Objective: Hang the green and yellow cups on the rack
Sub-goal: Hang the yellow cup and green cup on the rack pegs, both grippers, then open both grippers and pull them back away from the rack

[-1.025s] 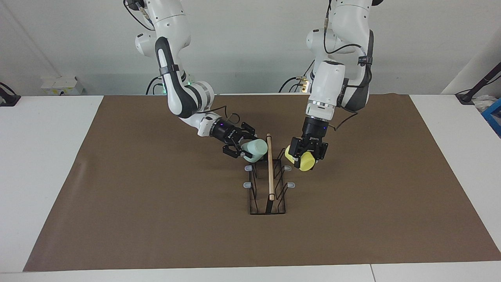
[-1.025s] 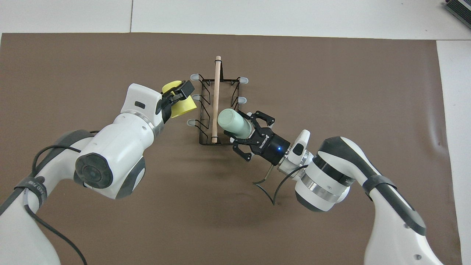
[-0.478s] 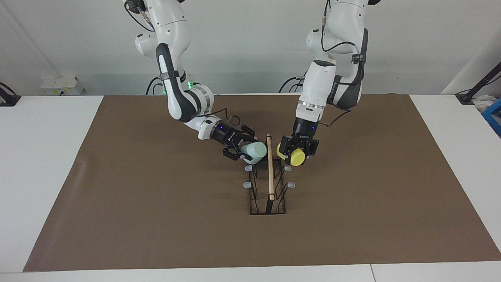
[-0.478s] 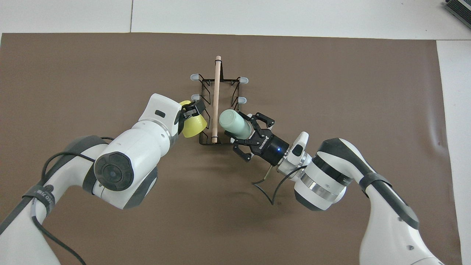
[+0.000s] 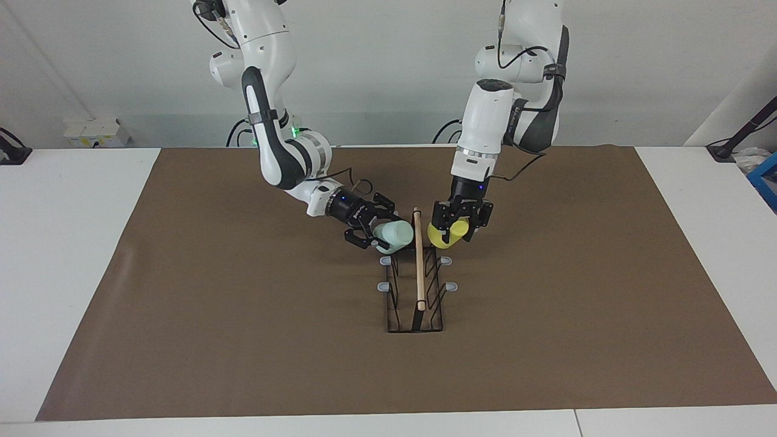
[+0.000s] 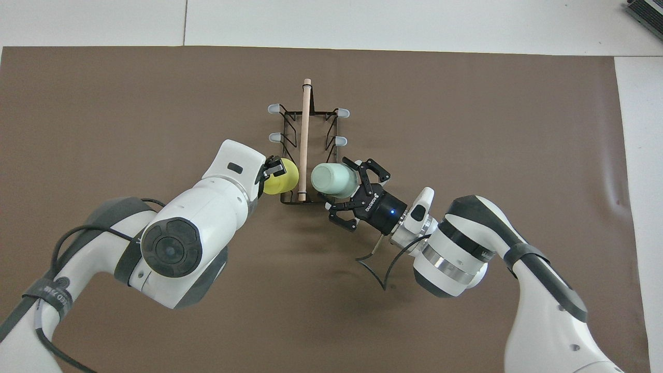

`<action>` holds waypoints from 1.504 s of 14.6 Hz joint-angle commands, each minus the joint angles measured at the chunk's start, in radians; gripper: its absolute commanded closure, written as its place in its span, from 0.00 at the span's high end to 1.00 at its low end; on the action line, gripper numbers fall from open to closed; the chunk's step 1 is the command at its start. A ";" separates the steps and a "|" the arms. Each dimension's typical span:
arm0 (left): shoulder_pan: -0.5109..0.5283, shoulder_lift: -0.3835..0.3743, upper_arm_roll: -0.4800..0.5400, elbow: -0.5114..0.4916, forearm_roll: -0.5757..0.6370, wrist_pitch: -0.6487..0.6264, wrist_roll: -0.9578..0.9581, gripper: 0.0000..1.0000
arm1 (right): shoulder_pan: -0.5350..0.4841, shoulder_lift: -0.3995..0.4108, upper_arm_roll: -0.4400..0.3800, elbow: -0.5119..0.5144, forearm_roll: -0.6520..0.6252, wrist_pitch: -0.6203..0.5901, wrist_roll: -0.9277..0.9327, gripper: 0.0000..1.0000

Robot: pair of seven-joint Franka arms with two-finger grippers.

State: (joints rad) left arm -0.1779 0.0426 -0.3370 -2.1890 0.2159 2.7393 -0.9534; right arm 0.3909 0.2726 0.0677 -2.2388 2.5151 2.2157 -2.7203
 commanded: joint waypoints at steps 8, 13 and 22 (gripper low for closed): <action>0.049 0.045 0.027 0.275 0.004 -0.447 0.223 1.00 | 0.009 -0.105 0.037 0.001 0.034 0.311 -0.001 1.00; 0.057 0.016 0.157 0.294 -0.080 -0.526 0.522 1.00 | 0.020 -0.124 0.038 0.002 -0.040 0.471 0.007 1.00; 0.055 -0.065 0.392 0.436 -0.190 -0.907 1.062 1.00 | -0.069 -0.225 0.031 0.022 -0.635 0.628 0.005 1.00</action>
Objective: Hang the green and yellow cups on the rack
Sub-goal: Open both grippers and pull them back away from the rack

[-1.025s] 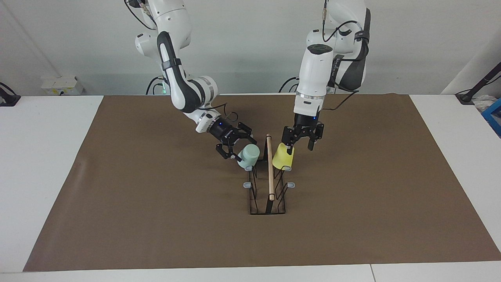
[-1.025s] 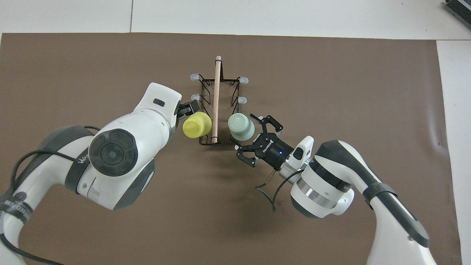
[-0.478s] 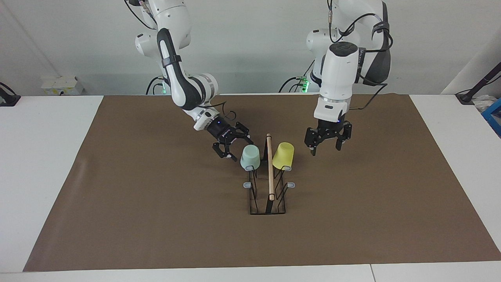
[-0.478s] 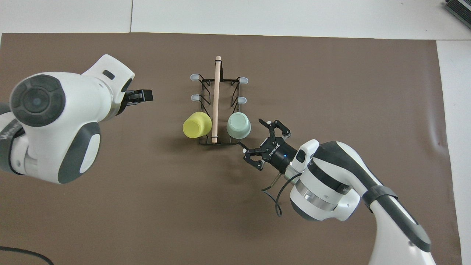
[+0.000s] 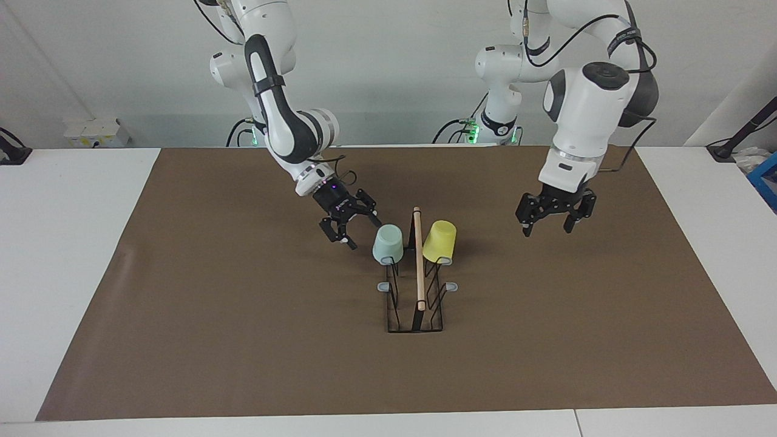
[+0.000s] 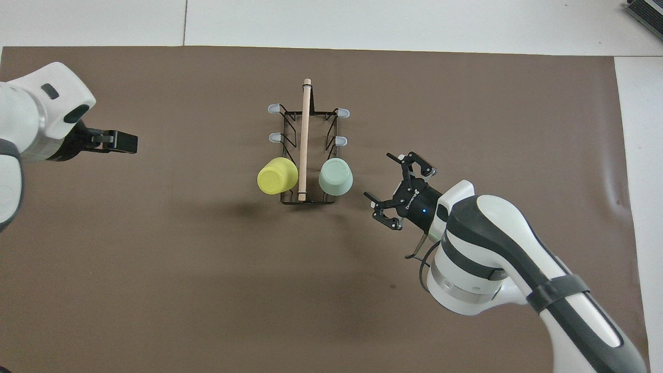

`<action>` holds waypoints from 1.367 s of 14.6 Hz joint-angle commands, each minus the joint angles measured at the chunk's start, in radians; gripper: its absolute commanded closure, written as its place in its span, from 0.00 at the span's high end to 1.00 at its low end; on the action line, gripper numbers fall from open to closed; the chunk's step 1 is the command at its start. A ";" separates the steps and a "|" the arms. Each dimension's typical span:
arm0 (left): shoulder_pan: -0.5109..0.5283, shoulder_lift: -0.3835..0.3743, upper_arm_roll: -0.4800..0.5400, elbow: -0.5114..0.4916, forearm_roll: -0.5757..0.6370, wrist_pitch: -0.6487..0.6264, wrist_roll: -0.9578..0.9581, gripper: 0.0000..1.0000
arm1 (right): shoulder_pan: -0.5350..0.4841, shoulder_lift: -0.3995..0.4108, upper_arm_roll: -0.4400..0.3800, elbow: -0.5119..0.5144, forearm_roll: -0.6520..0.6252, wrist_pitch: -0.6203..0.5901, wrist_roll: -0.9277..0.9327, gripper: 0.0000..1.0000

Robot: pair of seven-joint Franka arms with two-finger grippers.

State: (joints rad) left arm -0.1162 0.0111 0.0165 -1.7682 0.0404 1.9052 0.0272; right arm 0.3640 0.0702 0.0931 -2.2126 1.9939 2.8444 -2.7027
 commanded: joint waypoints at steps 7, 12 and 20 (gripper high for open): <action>-0.003 -0.022 0.069 0.159 -0.013 -0.251 0.122 1.00 | -0.255 -0.032 0.000 0.043 -0.638 -0.211 0.044 1.00; 0.001 -0.022 0.077 0.165 -0.045 -0.271 0.123 1.00 | -0.384 -0.059 -0.001 0.201 -1.270 -0.604 0.690 1.00; 0.006 -0.048 0.085 0.139 -0.045 -0.294 0.047 1.00 | -0.393 -0.135 -0.001 0.286 -1.630 -0.942 1.521 1.00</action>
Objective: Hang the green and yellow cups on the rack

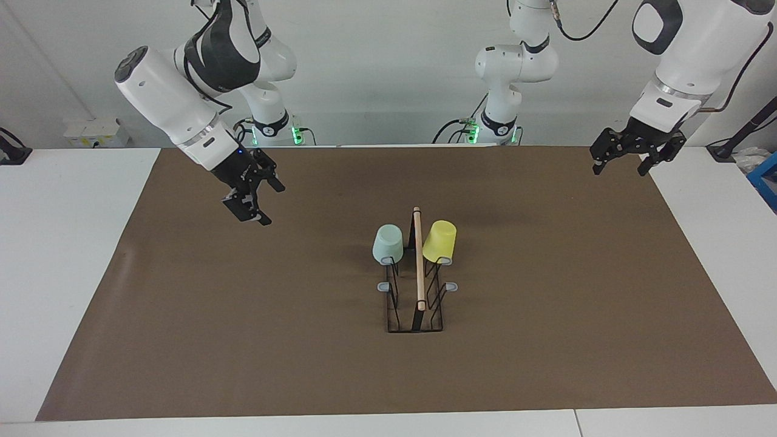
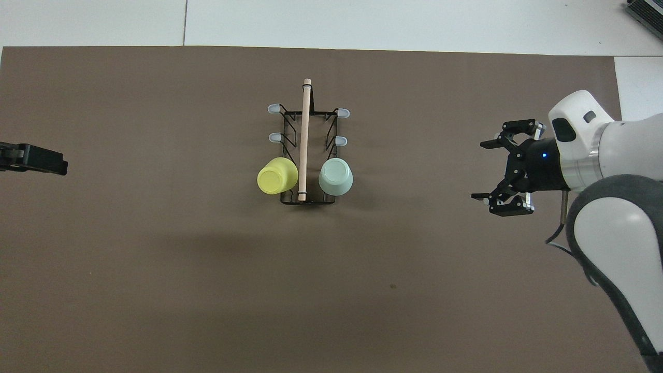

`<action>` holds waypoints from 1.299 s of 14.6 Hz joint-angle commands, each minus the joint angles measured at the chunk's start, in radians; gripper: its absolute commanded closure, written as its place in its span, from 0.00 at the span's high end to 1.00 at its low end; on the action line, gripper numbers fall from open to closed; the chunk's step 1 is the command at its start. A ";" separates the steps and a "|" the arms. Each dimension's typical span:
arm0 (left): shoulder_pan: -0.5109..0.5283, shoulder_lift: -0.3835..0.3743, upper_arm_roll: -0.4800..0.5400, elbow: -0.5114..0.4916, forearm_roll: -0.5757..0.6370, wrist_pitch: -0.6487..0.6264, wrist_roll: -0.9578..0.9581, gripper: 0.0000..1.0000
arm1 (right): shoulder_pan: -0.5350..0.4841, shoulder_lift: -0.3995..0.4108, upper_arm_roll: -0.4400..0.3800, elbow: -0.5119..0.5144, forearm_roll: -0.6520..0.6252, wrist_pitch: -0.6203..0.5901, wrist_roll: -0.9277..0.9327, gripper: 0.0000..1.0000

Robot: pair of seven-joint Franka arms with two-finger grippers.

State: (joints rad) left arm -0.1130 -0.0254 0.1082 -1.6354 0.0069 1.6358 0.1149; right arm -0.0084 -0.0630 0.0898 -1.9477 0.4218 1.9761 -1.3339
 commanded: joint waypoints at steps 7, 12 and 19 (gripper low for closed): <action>0.036 -0.013 -0.061 0.002 -0.011 -0.025 -0.070 1.00 | -0.067 0.002 0.004 0.173 -0.273 -0.370 0.693 1.00; 0.032 -0.021 -0.062 -0.004 -0.011 -0.033 -0.072 1.00 | -0.061 0.014 0.005 0.242 -0.305 -0.431 0.998 1.00; 0.021 -0.033 -0.062 -0.007 -0.011 -0.037 -0.058 1.00 | -0.010 0.066 -0.019 0.250 -0.356 -0.422 1.168 1.00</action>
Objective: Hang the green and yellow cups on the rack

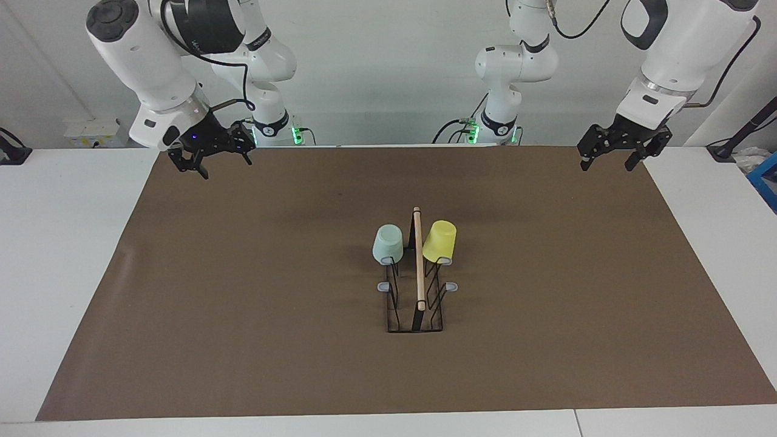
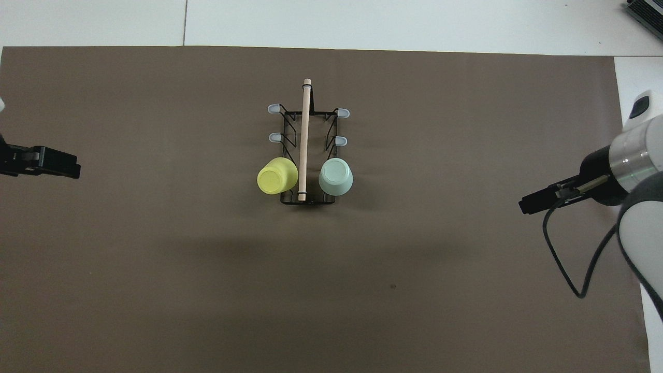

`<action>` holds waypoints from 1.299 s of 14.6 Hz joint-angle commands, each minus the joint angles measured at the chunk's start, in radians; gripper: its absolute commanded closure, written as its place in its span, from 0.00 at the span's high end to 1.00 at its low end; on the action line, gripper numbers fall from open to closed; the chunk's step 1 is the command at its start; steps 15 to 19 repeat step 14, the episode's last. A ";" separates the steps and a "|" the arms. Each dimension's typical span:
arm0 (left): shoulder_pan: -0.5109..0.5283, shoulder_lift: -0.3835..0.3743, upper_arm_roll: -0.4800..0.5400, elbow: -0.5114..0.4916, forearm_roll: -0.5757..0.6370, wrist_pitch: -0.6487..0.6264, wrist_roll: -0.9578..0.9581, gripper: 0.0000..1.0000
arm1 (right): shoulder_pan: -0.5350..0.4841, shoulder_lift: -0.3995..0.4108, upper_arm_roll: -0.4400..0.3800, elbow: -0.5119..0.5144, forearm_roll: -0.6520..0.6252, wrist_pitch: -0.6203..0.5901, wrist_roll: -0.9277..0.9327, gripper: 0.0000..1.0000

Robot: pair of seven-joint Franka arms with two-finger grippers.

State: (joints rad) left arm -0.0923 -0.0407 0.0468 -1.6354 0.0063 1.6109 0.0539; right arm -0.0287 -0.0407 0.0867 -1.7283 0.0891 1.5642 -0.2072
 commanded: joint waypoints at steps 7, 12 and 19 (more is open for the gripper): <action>-0.001 -0.016 -0.001 -0.006 -0.011 0.000 0.020 1.00 | 0.108 0.099 -0.139 0.091 -0.025 -0.023 0.042 1.00; -0.001 -0.016 -0.001 -0.006 -0.009 0.003 0.023 1.00 | 0.112 0.099 -0.125 0.116 -0.045 -0.039 0.043 1.00; -0.001 -0.016 -0.001 -0.006 -0.009 0.006 0.023 1.00 | 0.130 0.113 -0.127 0.168 -0.055 -0.084 0.043 1.00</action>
